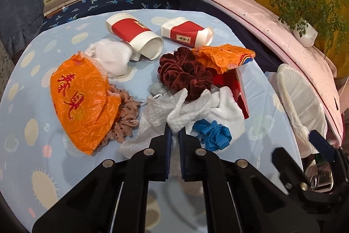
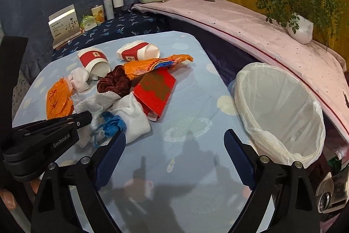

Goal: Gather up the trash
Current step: 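Grasp the white tissue with the left tool while the right tool grasps the blue ribbon, then carry the tissue and blue ribbon over the white trash bin with both tools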

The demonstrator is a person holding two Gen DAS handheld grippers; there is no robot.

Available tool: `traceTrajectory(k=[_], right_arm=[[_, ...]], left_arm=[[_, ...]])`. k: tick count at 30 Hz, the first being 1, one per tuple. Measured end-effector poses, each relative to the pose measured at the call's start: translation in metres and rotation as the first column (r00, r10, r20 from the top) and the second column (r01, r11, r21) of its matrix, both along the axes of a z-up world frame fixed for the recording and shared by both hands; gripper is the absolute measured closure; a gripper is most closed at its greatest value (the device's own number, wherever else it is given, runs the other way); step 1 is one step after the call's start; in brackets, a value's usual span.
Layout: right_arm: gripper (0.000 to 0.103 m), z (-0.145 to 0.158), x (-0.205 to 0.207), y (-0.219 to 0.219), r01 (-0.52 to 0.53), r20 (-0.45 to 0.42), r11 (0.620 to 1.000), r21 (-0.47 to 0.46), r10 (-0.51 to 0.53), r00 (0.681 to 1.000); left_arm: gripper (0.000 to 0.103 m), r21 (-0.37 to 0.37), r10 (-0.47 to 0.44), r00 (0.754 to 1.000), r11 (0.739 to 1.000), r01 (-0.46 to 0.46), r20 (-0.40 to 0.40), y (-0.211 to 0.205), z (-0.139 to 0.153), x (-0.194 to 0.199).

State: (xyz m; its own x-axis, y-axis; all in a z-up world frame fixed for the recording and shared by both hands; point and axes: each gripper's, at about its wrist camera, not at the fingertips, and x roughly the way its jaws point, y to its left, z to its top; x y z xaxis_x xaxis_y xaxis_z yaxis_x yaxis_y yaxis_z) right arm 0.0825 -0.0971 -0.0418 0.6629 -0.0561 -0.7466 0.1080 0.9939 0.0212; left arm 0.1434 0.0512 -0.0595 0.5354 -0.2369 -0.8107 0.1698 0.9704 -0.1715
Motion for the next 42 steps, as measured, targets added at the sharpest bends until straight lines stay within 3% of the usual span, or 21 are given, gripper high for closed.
traceTrajectory(k=[12,19,22,24,26,36,42], right_arm=[[0.051,-0.017,0.025,0.043,-0.122,-0.043,0.989,0.088,0.126,0.991],[0.053,-0.029,0.038,0.057,-0.143,-0.068,0.986,0.081,0.149,0.986],[0.064,-0.034,0.042,0.058,-0.146,-0.085,0.985,0.09,0.154,0.984],[0.078,-0.036,0.044,0.058,-0.151,-0.091,0.983,0.106,0.161,0.983],[0.082,-0.036,0.044,0.058,-0.154,-0.093,0.982,0.11,0.165,0.982],[0.084,0.004,0.022,0.035,-0.135,0.002,0.984,0.12,0.136,0.991],[0.084,0.037,0.003,0.0,-0.084,0.078,0.99,0.109,0.076,0.994]], left_arm=[[0.097,-0.043,0.043,0.999,0.998,-0.041,0.031,0.037,0.024,-0.024],[0.097,-0.04,0.055,0.998,0.998,-0.054,0.035,0.046,0.026,-0.023],[0.097,-0.041,0.056,0.998,0.998,-0.054,0.032,0.046,0.025,-0.022],[0.097,-0.04,0.054,0.998,0.998,-0.053,0.031,0.045,0.025,-0.022],[0.097,-0.041,0.054,0.998,0.998,-0.052,0.032,0.045,0.025,-0.022],[0.097,-0.047,0.017,0.996,0.999,-0.013,0.082,0.027,0.049,-0.033],[0.097,-0.046,-0.057,0.991,0.997,0.063,0.125,-0.009,0.072,-0.044]])
